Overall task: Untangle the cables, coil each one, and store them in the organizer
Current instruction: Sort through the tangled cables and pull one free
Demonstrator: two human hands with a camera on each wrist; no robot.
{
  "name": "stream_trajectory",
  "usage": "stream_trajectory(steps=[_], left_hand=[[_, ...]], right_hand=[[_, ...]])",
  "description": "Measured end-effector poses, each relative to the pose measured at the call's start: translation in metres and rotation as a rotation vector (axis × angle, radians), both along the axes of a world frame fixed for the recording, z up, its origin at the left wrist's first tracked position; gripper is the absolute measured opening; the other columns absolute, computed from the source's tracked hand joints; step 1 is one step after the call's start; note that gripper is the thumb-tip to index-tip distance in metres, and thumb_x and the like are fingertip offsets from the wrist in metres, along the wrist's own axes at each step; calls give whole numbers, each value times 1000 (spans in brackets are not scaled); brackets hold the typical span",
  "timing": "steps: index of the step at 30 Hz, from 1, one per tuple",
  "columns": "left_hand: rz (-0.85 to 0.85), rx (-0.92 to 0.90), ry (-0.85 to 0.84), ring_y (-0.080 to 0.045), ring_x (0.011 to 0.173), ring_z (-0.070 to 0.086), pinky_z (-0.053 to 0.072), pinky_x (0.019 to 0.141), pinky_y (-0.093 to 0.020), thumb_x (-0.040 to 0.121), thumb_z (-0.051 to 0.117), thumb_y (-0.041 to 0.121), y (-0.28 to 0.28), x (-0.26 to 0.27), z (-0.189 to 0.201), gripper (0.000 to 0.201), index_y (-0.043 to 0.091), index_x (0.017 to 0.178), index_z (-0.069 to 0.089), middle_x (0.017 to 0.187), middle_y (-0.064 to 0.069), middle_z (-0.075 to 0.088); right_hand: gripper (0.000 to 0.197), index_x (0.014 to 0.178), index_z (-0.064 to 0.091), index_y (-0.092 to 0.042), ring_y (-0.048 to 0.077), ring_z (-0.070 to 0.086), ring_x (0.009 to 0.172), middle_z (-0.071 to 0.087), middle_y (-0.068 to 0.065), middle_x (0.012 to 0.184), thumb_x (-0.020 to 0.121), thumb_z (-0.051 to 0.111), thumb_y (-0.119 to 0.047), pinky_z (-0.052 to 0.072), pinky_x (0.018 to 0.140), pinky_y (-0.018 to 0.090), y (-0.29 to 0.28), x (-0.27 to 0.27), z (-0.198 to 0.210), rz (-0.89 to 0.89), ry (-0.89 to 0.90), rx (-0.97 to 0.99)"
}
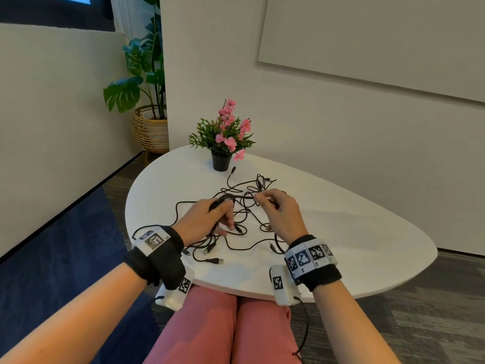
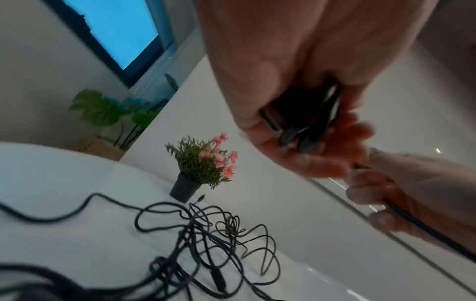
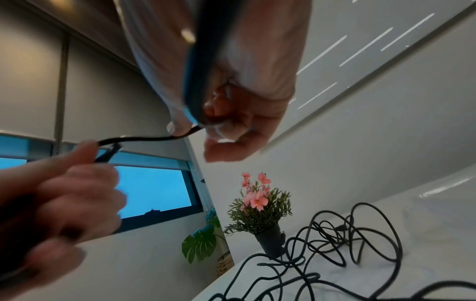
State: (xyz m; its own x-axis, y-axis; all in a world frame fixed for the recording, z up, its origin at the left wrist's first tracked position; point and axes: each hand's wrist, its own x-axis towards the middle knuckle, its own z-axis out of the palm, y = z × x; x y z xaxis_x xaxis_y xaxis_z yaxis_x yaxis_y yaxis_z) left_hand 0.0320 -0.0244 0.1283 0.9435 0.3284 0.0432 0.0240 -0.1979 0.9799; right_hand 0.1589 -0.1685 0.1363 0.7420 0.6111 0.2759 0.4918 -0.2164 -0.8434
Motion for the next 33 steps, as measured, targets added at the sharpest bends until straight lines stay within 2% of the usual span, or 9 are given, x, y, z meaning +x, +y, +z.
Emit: stream_trajectory(steps=[3, 7, 10, 14, 19, 23, 26, 31, 33], left_hand=[[81, -420, -130, -19, 106, 65, 55, 88, -36, 99, 38, 30, -1, 8, -3, 33, 3, 103, 55, 119, -3, 65], [188, -619, -258, -19, 112, 62, 49, 96, -35, 101, 32, 29, -10, 15, -5, 34, 6, 101, 57, 123, -10, 63], [244, -641, -317, -18, 107, 65, 47, 94, -34, 102, 27, 33, -14, 16, -3, 42, 7, 103, 60, 109, -11, 70], [492, -735, -382, -12, 58, 63, 58, 71, -39, 101, 34, 33, 0, 14, 7, 30, 14, 84, 51, 63, 1, 62], [600, -342, -222, -7, 45, 37, 35, 42, -23, 97, 41, 40, 26, 9, 7, 23, 18, 102, 46, 69, -1, 51], [496, 472, 15, -14, 65, 56, 44, 66, -32, 99, 33, 39, 27, 19, -4, 33, 19, 112, 56, 76, -1, 65], [231, 1015, 194, -26, 85, 63, 48, 78, -38, 102, 29, 29, 13, 23, -4, 36, 18, 120, 58, 93, -8, 68], [-21, 607, 138, -6, 54, 54, 40, 59, -20, 81, 47, 69, 7, 18, -14, 60, 12, 76, 67, 61, 1, 65], [-46, 602, 172, -10, 53, 49, 40, 58, -25, 77, 64, 57, 10, 17, -18, 50, 7, 73, 62, 60, 0, 57]], right_hand=[[28, 96, 60, -11, 16, 51, 69, 57, 1, 77, 99, 41, -31, 41, 62, 29, 7, -11, -11, 39, -290, -162], [26, 105, 51, -12, 25, 54, 75, 59, 5, 84, 101, 31, -28, 42, 66, 35, 17, -29, -30, 100, -345, -300], [31, 124, 43, -19, 36, 60, 83, 66, 15, 93, 101, 27, -34, 48, 70, 41, 18, -39, -38, 132, -332, -424], [46, 98, 60, -19, 25, 59, 80, 66, 3, 83, 96, 30, -53, 40, 62, 33, 8, -39, -31, 213, -388, -606], [25, 90, 68, -14, 0, 44, 54, 51, -12, 61, 92, 55, -35, 35, 58, 20, -9, -21, -5, 282, -128, -283], [21, 104, 66, -15, 10, 50, 86, 58, -3, 90, 97, 47, -16, 39, 79, 25, -3, -10, 12, 245, -336, -245], [21, 105, 67, -15, 14, 40, 85, 53, 6, 87, 96, 48, -16, 31, 71, 19, 9, -6, 10, 211, -503, -280], [20, 104, 69, -18, 12, 39, 83, 48, 3, 83, 94, 52, -20, 27, 67, 15, 10, -1, 1, 159, -465, -201], [20, 107, 68, -20, 11, 44, 83, 54, 2, 86, 93, 54, -25, 32, 70, 12, 10, -4, -3, 141, -403, -158]])
